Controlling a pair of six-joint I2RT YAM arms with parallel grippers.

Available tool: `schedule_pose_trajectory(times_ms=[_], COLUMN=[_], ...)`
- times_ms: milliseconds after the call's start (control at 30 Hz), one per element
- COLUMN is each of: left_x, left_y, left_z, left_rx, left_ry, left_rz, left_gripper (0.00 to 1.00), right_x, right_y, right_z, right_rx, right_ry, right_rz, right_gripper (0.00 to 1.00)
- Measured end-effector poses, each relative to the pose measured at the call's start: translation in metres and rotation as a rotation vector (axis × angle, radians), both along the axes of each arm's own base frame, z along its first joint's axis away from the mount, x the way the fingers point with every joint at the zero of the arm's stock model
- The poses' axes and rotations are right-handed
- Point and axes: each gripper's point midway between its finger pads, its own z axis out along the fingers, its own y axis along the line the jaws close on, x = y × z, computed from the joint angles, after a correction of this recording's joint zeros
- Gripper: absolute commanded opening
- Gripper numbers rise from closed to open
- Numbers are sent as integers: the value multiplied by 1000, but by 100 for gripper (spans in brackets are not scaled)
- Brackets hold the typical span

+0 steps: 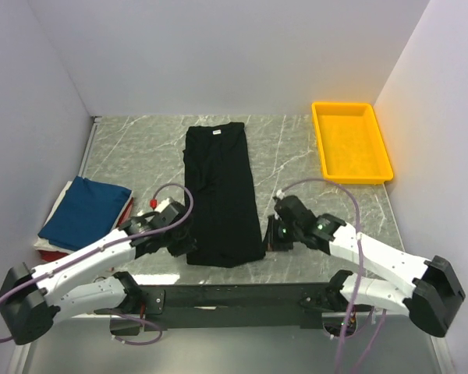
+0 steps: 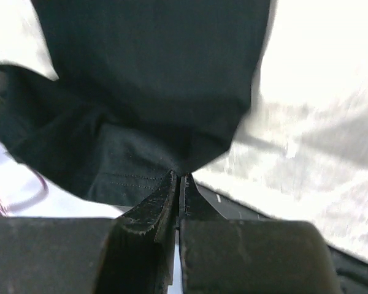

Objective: Fold and stack the t-shirts
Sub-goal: Fold the tshirt

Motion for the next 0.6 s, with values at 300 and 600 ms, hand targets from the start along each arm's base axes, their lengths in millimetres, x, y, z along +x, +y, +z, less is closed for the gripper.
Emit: schedule_pose_trajectory(times_ms=[300, 600], left_x=[71, 139], left_y=[7, 19], left_z=[-3, 8], left_rx=[-5, -56], left_ry=[-77, -170], left_rz=[119, 261], left_gripper=[1, 1], right_x=[93, 166], right_y=[19, 26], right_z=[8, -16], right_rx=[-25, -65], right_ry=[-94, -78], right_rz=[-132, -232], right_gripper=[0, 0])
